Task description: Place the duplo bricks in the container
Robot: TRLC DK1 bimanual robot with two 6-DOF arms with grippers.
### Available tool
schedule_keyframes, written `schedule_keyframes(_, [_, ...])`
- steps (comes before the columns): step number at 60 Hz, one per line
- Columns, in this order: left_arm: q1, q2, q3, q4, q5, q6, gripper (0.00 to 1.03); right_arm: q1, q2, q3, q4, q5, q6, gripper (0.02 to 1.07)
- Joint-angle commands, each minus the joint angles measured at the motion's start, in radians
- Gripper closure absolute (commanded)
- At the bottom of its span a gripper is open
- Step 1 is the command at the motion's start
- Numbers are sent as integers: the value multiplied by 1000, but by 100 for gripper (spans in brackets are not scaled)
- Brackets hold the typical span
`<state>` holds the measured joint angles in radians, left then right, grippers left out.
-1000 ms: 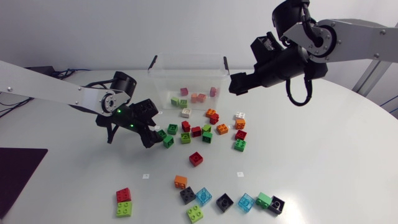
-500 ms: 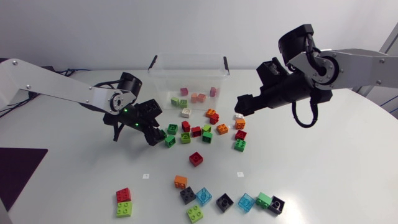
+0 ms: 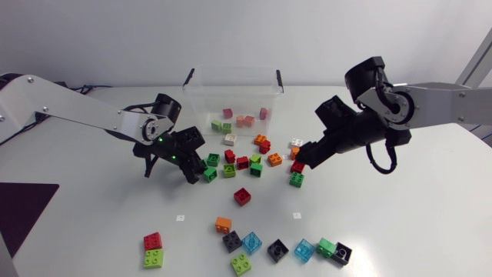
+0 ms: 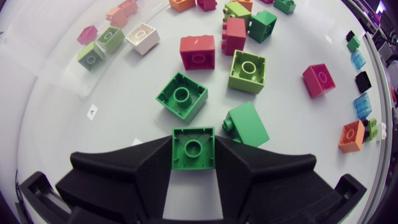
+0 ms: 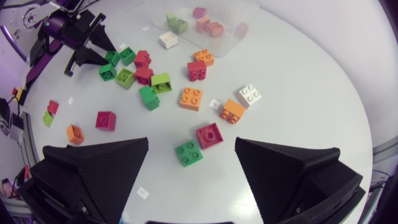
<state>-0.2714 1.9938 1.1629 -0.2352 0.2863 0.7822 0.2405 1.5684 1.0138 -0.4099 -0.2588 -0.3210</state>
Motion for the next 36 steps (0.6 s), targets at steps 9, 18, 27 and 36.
schedule_keyframes(9, [-2,-84,-86,-58,2,25,78,-4,87,-72,28,-13,-138,7])
schedule_keyframes(18, [1,-145,-112,-82,2,35,78,2,119,-83,52,-11,-170,10])
schedule_keyframes(27, [9,-207,-123,-110,4,35,78,17,171,-86,74,-11,-197,13])
schedule_keyframes(36, [9,-251,-124,-131,5,34,78,20,220,-80,100,-10,-225,19])
